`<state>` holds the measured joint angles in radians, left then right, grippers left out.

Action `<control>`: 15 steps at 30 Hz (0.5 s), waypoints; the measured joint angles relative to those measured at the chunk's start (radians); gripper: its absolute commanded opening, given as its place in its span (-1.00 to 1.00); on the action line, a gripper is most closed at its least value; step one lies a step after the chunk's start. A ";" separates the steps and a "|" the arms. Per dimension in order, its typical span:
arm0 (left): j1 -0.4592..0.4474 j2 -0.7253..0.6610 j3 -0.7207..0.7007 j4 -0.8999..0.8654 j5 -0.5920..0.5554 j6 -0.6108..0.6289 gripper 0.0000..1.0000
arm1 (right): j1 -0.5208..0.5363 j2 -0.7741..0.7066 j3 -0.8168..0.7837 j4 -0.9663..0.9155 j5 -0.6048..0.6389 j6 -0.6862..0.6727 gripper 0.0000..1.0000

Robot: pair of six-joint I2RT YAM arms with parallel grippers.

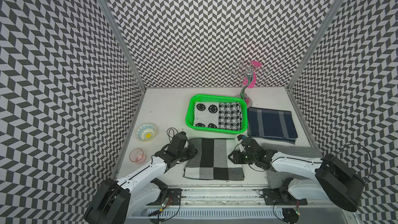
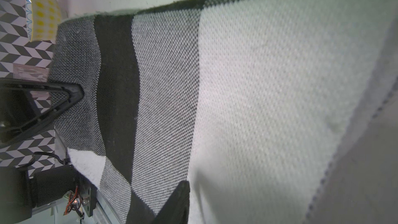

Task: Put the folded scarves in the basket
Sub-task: Pick up the scarf at the center of the board.

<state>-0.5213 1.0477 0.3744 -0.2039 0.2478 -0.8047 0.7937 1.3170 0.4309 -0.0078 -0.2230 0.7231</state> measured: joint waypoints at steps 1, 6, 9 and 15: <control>0.000 0.000 0.000 -0.003 0.000 0.000 -1.00 | 0.000 0.008 0.011 -0.007 -0.002 0.000 -0.23; 0.000 -0.001 -0.002 -0.013 -0.007 0.003 -1.00 | -0.001 -0.005 0.021 -0.050 0.017 0.010 0.07; 0.000 -0.002 -0.014 -0.014 -0.011 0.002 -1.00 | -0.028 -0.044 0.006 -0.083 0.017 0.009 0.12; 0.000 -0.007 -0.024 -0.023 -0.019 0.003 -1.00 | -0.084 -0.078 -0.023 -0.083 -0.019 -0.006 0.08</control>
<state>-0.5213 1.0409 0.3500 -0.2264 0.2291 -0.8017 0.7101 1.2388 0.4076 -0.0906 -0.2420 0.7170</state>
